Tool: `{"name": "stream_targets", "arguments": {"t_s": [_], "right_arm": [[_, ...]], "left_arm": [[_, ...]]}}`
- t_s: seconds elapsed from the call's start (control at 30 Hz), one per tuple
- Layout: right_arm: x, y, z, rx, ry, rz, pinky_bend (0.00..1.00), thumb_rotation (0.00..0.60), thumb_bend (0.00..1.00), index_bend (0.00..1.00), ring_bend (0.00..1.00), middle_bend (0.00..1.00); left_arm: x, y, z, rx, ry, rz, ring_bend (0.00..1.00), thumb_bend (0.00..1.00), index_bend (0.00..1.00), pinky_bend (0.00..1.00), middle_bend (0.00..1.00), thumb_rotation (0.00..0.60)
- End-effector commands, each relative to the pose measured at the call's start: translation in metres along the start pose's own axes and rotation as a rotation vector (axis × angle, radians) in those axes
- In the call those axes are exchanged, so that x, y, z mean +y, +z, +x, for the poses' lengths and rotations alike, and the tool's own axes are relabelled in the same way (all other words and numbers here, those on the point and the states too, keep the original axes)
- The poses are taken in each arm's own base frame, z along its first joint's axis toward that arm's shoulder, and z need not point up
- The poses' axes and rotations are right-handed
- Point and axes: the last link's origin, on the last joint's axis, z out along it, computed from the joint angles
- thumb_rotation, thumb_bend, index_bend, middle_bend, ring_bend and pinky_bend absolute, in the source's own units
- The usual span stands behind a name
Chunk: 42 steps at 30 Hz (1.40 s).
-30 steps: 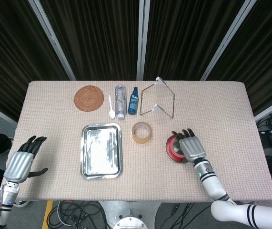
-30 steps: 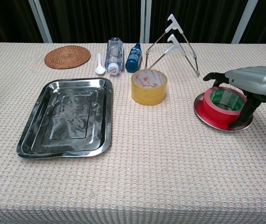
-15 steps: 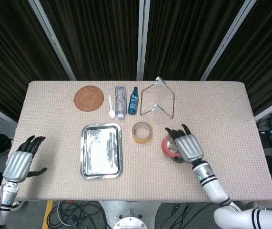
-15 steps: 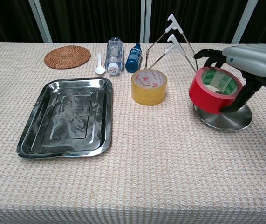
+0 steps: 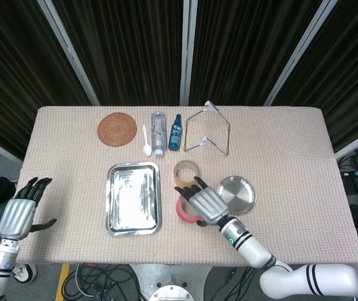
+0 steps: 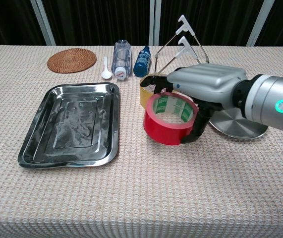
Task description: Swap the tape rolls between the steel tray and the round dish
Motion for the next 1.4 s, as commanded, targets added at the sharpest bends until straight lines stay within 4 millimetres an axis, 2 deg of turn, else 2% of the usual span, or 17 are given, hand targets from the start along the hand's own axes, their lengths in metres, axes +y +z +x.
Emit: {"name": "stream_targets", "arguments": {"t_s": [0.03,0.13,0.27,0.37,0.53,0.63,0.77,0.9,1.03,1.27,1.4], "right_arm": [[-0.009,0.009,-0.002,-0.014,-0.021,0.019,0.05,0.600,0.13,0.00,0.21,0.31],[-0.017,0.016,-0.004,-0.036,-0.035,0.038,0.05,0.600,0.11,0.00,0.16,0.26],[-0.023,0.020,-0.004,-0.057,-0.042,0.053,0.00,0.600,0.05,0.00,0.00,0.08],[-0.024,0.019,0.001,-0.043,-0.037,0.054,0.00,0.600,0.00,0.00,0.00,0.01],[-0.020,0.011,0.014,-0.003,-0.033,0.050,0.00,0.600,0.00,0.00,0.00,0.00],[-0.014,0.007,0.029,0.042,-0.033,0.038,0.00,0.600,0.00,0.00,0.00,0.00],[0.005,0.008,0.047,0.115,-0.043,-0.033,0.00,0.600,0.00,0.00,0.00,0.00],[0.022,0.028,0.050,0.068,-0.046,-0.093,0.00,0.600,0.01,0.00,0.00,0.00],[0.030,0.054,0.046,0.019,-0.068,-0.122,0.00,0.600,0.02,0.00,0.00,0.01],[0.029,0.098,0.036,-0.064,-0.088,-0.157,0.00,0.600,0.03,0.00,0.00,0.04],[0.023,0.112,0.031,-0.092,-0.086,-0.162,0.00,0.600,0.04,0.00,0.00,0.04]], "left_arm": [[-0.002,-0.001,-0.002,-0.002,-0.003,0.006,0.04,0.07,0.09,0.21,0.10,0.600],[-0.004,-0.001,-0.004,-0.007,-0.001,0.018,0.04,0.07,0.09,0.21,0.10,0.600],[-0.007,-0.003,-0.005,-0.010,-0.003,0.027,0.04,0.07,0.09,0.21,0.10,0.600],[-0.010,-0.003,-0.005,-0.009,-0.004,0.030,0.04,0.07,0.09,0.21,0.10,0.600],[-0.011,-0.005,-0.004,-0.006,-0.007,0.033,0.04,0.07,0.09,0.21,0.10,0.600],[-0.011,-0.005,-0.004,-0.005,-0.011,0.032,0.04,0.07,0.09,0.21,0.10,0.600],[-0.010,-0.004,-0.005,-0.010,-0.012,0.028,0.04,0.07,0.09,0.21,0.10,0.600],[-0.007,-0.003,-0.004,-0.001,-0.017,0.022,0.04,0.07,0.09,0.21,0.10,0.600],[-0.005,-0.002,-0.002,0.009,-0.018,0.017,0.04,0.07,0.09,0.21,0.10,0.600],[-0.003,-0.001,0.002,0.019,-0.019,0.008,0.04,0.07,0.09,0.21,0.10,0.600],[-0.004,0.001,0.003,0.028,-0.023,0.005,0.04,0.07,0.09,0.21,0.10,0.600]]}}
